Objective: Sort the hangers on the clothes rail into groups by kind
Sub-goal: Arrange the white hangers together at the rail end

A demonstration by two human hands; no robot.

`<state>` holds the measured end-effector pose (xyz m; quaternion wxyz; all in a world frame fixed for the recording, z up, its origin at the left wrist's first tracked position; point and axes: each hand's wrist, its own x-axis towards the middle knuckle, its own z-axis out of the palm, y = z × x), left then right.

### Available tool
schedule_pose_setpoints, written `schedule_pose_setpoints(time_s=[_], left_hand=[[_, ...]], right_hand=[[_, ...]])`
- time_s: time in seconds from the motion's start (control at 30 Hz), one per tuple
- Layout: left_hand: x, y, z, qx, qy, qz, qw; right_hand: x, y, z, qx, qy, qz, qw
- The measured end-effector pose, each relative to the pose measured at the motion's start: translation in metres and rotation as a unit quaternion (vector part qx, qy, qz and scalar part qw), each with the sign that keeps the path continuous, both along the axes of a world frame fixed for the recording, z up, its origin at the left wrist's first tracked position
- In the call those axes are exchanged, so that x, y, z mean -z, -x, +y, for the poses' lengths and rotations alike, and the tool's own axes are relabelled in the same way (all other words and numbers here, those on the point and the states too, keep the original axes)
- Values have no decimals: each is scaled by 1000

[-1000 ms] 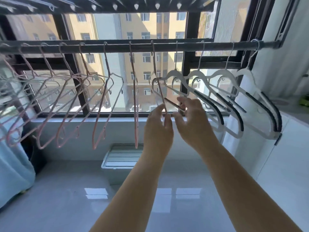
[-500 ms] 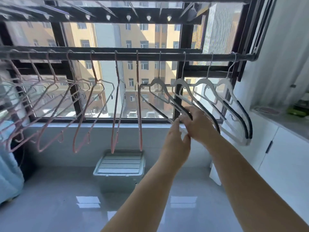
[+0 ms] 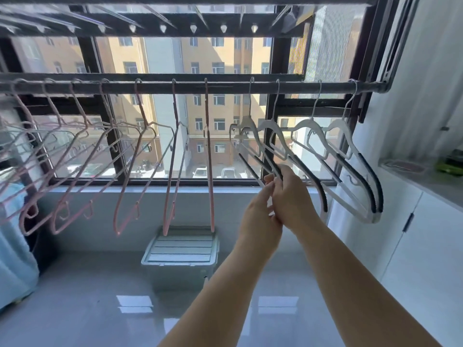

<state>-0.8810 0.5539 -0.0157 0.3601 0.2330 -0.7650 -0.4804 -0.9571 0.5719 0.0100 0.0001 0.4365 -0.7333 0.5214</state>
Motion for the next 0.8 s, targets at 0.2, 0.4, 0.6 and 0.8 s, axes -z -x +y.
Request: schedule_pose_setpoints(time_s=[0.2, 0.4, 0.6, 0.8], left_hand=[[-1, -1, -2, 6, -1, 12, 1000], [4, -3, -3, -5, -1, 21, 1000], [7, -6, -5, -17, 13, 13, 1000], [7, -10, -4, -7, 15, 22, 1000]], right_hand=[[2, 1, -2, 8, 8, 10, 1000], [5, -2, -3, -4, 5, 12, 1000], [4, -6, -3, -4, -3, 13, 1000], [6, -9, -3, -1, -3, 9, 1000]])
